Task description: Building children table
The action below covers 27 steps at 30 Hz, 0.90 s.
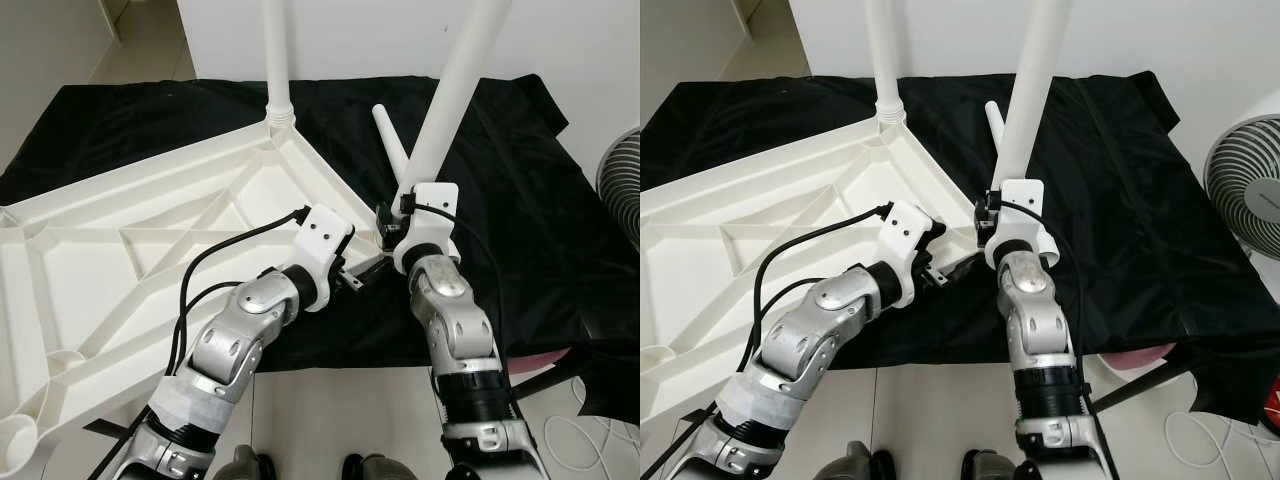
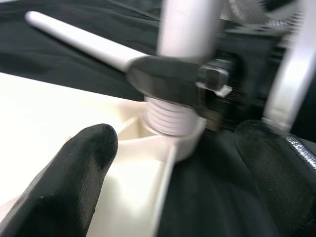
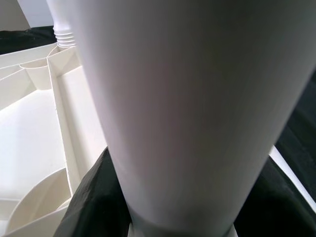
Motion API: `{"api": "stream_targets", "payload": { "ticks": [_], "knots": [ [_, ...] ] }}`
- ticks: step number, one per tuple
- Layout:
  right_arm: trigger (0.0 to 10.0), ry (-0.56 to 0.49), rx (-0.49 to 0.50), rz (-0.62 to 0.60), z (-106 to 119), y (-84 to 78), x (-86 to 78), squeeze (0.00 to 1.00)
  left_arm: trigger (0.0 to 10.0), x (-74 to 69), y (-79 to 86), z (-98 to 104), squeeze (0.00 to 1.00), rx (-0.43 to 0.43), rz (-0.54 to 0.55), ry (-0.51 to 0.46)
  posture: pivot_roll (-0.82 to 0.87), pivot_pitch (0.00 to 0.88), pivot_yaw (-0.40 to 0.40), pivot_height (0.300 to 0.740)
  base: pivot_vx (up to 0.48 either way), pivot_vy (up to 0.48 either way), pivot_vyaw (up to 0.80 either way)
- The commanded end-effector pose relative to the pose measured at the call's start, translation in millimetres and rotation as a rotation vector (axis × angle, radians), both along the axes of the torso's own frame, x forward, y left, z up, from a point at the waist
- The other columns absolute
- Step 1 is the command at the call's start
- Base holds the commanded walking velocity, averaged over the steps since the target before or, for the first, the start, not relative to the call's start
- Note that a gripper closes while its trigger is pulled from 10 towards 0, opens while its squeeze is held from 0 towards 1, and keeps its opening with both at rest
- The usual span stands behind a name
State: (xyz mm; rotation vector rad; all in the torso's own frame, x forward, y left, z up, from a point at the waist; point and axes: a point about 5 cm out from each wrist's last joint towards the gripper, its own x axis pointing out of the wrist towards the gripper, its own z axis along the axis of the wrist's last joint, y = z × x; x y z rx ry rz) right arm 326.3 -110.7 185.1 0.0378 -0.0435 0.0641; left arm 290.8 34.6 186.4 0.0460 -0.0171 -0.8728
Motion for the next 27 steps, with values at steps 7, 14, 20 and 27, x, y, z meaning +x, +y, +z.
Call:
{"api": "stream_targets", "payload": {
  "ticks": [7,14,20,27],
  "knots": [
    [10.0,-0.027,0.054,0.006,11.2,-1.3,-1.5,1.0,10.0,-0.6,1.4,-2.3,0.0,0.02,-0.036,0.0,-0.12,0.111,0.035,0.74,0.0,0.0,0.0],
    [10.0,-0.031,-0.025,0.177,20.8,-10.3,5.2,1.0,10.0,-4.6,-3.7,-3.7,0.0,0.015,-0.057,0.006,-0.12,0.109,0.037,0.74,0.0,0.0,0.0],
    [10.0,-0.004,-0.106,0.362,20.9,-12.2,7.5,0.0,10.0,-5.9,-7.2,-3.3,0.0,0.007,-0.066,0.008,-0.13,0.101,0.035,0.74,0.0,0.0,0.0],
    [10.0,0.001,-0.279,0.549,8.2,-22.8,16.5,0.0,10.0,-4.9,-9.6,-2.2,0.0,0.008,-0.075,0.003,-0.13,0.078,0.034,0.74,0.0,0.0,0.0]
  ]
}}
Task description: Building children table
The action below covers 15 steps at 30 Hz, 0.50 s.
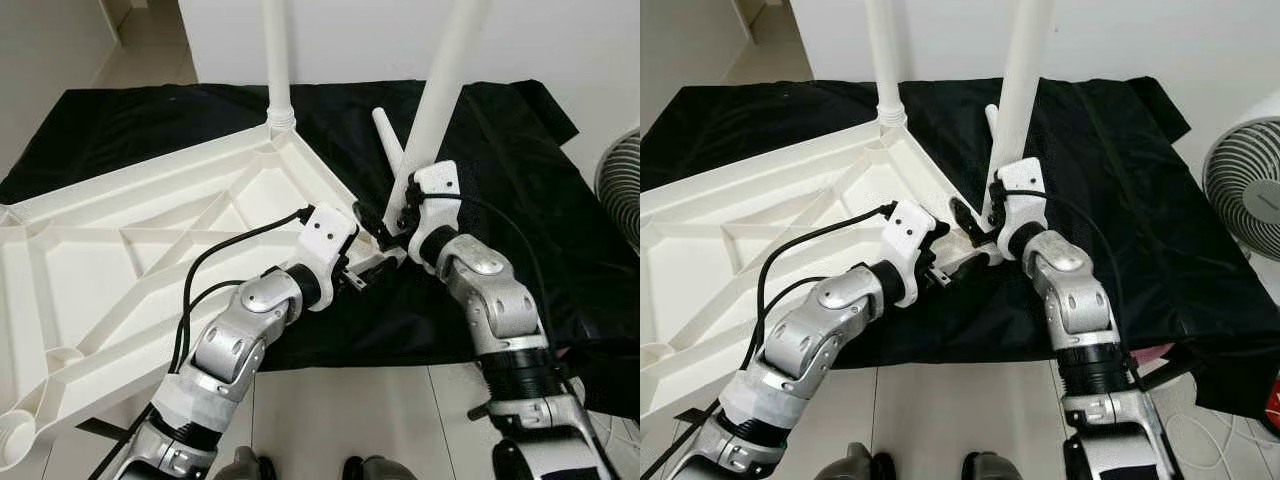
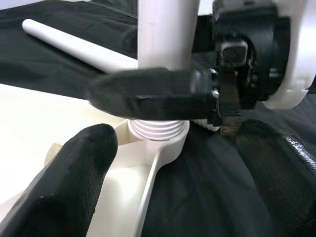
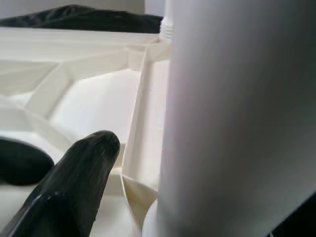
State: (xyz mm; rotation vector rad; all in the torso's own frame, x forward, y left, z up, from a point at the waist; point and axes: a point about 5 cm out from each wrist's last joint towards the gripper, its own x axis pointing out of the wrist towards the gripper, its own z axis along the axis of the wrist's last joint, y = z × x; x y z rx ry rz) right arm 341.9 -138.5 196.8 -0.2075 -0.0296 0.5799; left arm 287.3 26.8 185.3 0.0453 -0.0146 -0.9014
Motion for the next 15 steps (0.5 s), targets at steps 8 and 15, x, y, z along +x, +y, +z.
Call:
{"api": "stream_targets", "payload": {
  "ticks": [8,15],
  "knots": [
    [4.6,0.047,-0.133,0.168,-25.2,-4.8,7.7,0.0,10.0,-2.4,-3.2,-0.6,0.0,0.006,-0.054,-0.003,-0.12,0.067,0.032,0.74,0.0,0.0,0.0],
    [0.0,0.066,-0.123,0.2,-32.1,-11.7,10.2,0.0,10.0,-6.5,-4.3,-4.0,0.0,0.013,-0.08,0.004,-0.12,0.067,0.032,0.74,0.0,0.0,0.0]
  ]
}}
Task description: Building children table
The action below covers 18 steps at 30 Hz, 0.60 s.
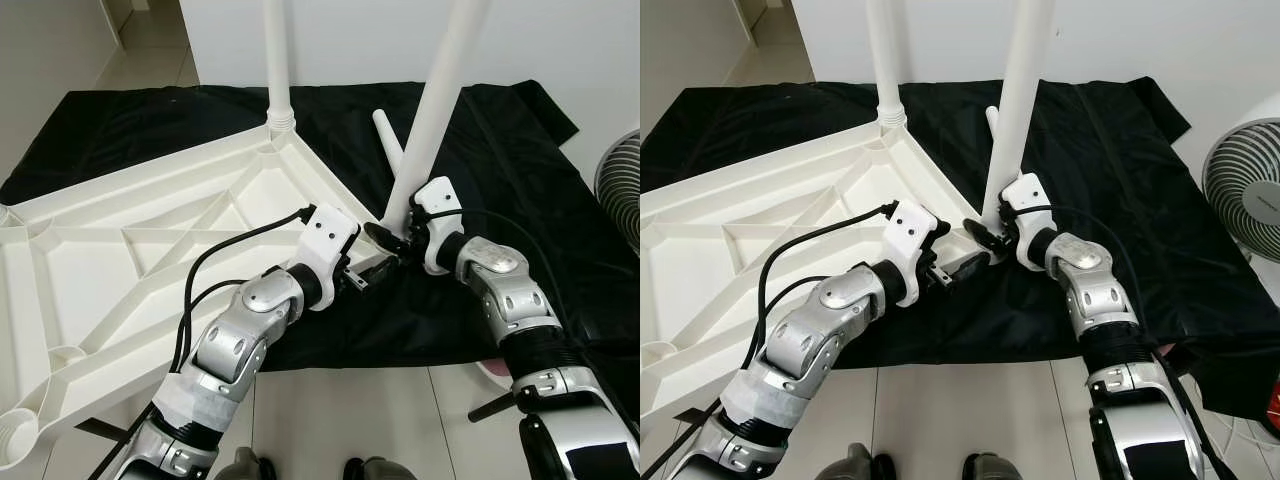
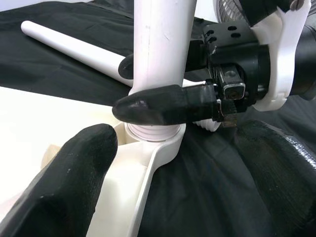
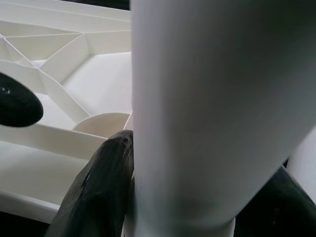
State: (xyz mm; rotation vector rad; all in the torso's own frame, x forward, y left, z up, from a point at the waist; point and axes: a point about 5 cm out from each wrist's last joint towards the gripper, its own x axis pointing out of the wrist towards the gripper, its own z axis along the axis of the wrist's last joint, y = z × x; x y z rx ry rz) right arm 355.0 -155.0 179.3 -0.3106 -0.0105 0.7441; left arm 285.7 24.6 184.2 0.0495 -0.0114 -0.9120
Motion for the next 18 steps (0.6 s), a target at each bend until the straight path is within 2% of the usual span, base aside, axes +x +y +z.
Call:
{"api": "stream_targets", "payload": {
  "ticks": [1,8,14,18],
  "knots": [
    [0.0,0.061,-0.014,0.039,-15.9,3.8,-3.0,0.0,10.0,-6.5,-2.6,-4.1,0.0,0.01,-0.083,0.008,-0.12,0.064,0.03,0.74,0.0,0.0,0.0],
    [0.0,0.077,0.045,0.063,-19.2,4.3,-8.2,0.0,10.0,-11.5,-3.1,-10.3,0.0,0.029,-0.125,0.021,-0.12,0.063,0.028,0.74,0.0,0.0,0.0],
    [0.0,0.064,0.06,-0.012,-25.2,6.6,-10.1,0.0,10.0,-13.5,0.0,-16.0,0.0,0.039,-0.149,0.038,-0.13,0.063,0.029,0.74,0.0,0.0,0.0],
    [0.0,0.052,0.142,-0.127,-25.2,16.7,-13.8,0.0,10.0,-9.7,3.8,-17.9,0.0,0.038,-0.125,0.033,-0.13,0.047,0.035,0.74,0.0,0.0,0.0]
  ]
}}
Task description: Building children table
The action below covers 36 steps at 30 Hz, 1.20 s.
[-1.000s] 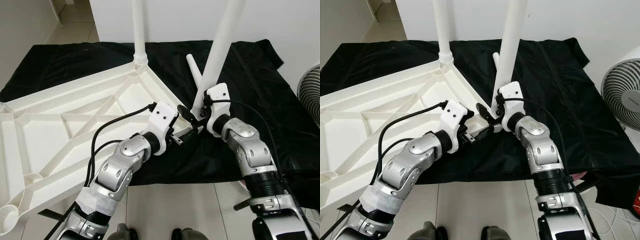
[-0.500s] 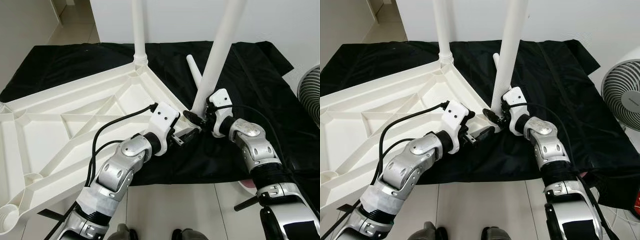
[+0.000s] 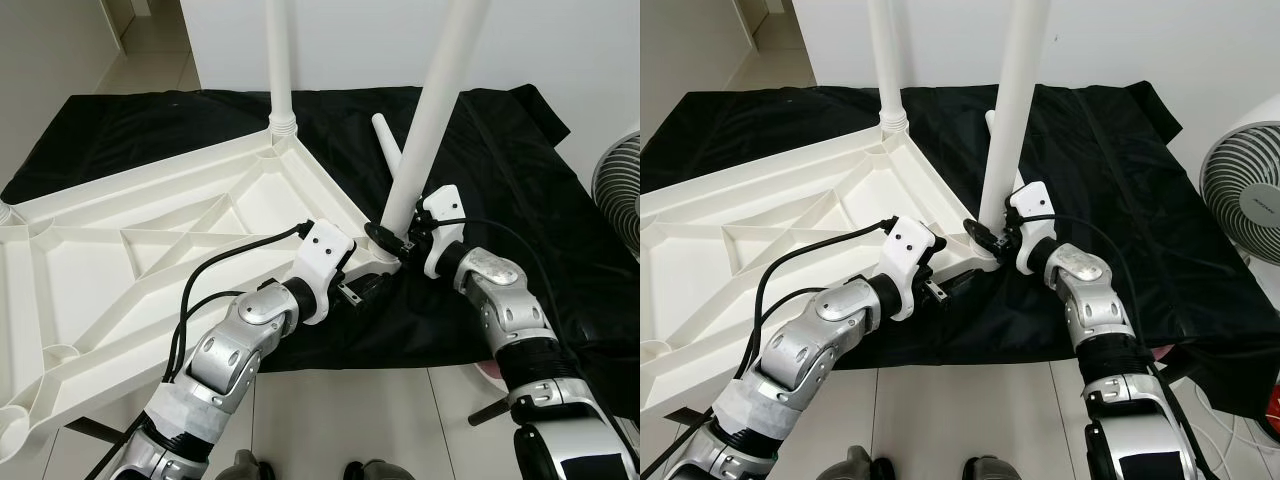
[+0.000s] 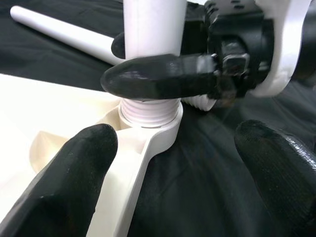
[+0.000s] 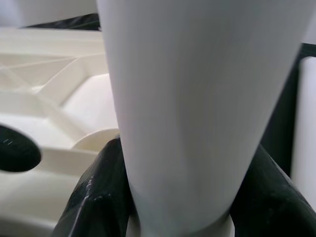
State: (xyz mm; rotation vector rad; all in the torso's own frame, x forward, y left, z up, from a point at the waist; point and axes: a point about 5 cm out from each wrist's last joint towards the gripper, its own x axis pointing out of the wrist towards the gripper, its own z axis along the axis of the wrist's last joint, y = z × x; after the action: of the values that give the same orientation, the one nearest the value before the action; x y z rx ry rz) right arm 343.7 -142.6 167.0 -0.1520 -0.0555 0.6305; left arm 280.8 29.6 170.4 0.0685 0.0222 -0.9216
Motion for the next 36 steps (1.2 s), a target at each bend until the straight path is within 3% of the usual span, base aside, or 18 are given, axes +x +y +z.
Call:
{"api": "stream_targets", "payload": {
  "ticks": [1,5,15,20,21,25,26,34,35,36],
  "knots": [
    [0.0,0.06,0.024,-0.065,-12.0,8.0,-3.8,0.0,10.0,-2.4,-0.1,-4.5,0.0,0.005,-0.105,0.013,-0.13,0.04,0.038,0.74,0.0,0.0,0.0],
    [0.0,0.07,0.122,-0.228,-11.2,13.2,-7.3,0.0,10.0,2.7,0.9,-3.6,0.0,0.01,-0.091,0.003,-0.13,0.027,0.047,0.74,0.0,0.0,0.0],
    [0.0,0.077,0.13,-0.521,-16.1,20.7,-16.5,0.0,10.0,6.6,2.3,-3.0,0.0,0.013,-0.086,0.0,-0.14,0.0,0.067,0.74,0.0,0.0,0.0],
    [0.5,0.079,0.131,-0.532,-14.6,34.8,-22.4,0.0,10.0,9.5,3.7,-3.5,0.0,0.019,-0.074,-0.005,-0.14,0.0,0.063,0.74,0.0,0.0,0.0],
    [10.0,0.074,0.137,-0.537,-13.5,34.2,-22.1,0.0,10.0,10.5,4.2,-3.2,0.0,0.015,-0.068,-0.005,-0.14,0.0,0.059,0.74,0.0,0.0,0.0],
    [10.0,0.062,0.15,-0.55,-10.4,27.3,-19.7,0.0,10.0,11.8,4.3,-1.6,0.0,0.004,-0.058,-0.006,-0.14,0.0,0.056,0.74,0.0,0.0,0.0],
    [10.0,0.056,0.159,-0.543,-8.2,22.7,-18.1,1.0,10.0,12.1,4.1,-0.6,0.0,-0.002,-0.056,-0.007,-0.14,0.0,0.055,0.74,0.0,0.0,0.0],
    [10.0,0.017,0.158,-0.46,5.8,13.8,-12.1,1.0,10.0,13.5,3.0,5.0,0.0,-0.012,-0.059,-0.016,-0.14,0.046,0.055,0.74,0.0,0.0,0.0],
    [10.0,0.011,0.14,-0.286,12.8,18.8,-11.1,0.0,10.0,15.9,1.0,10.1,0.0,-0.011,-0.064,-0.027,-0.13,0.094,0.061,0.74,0.0,0.0,0.0],
    [10.0,0.011,0.14,-0.286,12.8,18.8,-11.1,0.0,10.0,15.9,1.0,10.1,0.0,-0.011,-0.064,-0.027,-0.13,0.094,0.061,0.74,0.0,0.0,0.0]
  ]
}}
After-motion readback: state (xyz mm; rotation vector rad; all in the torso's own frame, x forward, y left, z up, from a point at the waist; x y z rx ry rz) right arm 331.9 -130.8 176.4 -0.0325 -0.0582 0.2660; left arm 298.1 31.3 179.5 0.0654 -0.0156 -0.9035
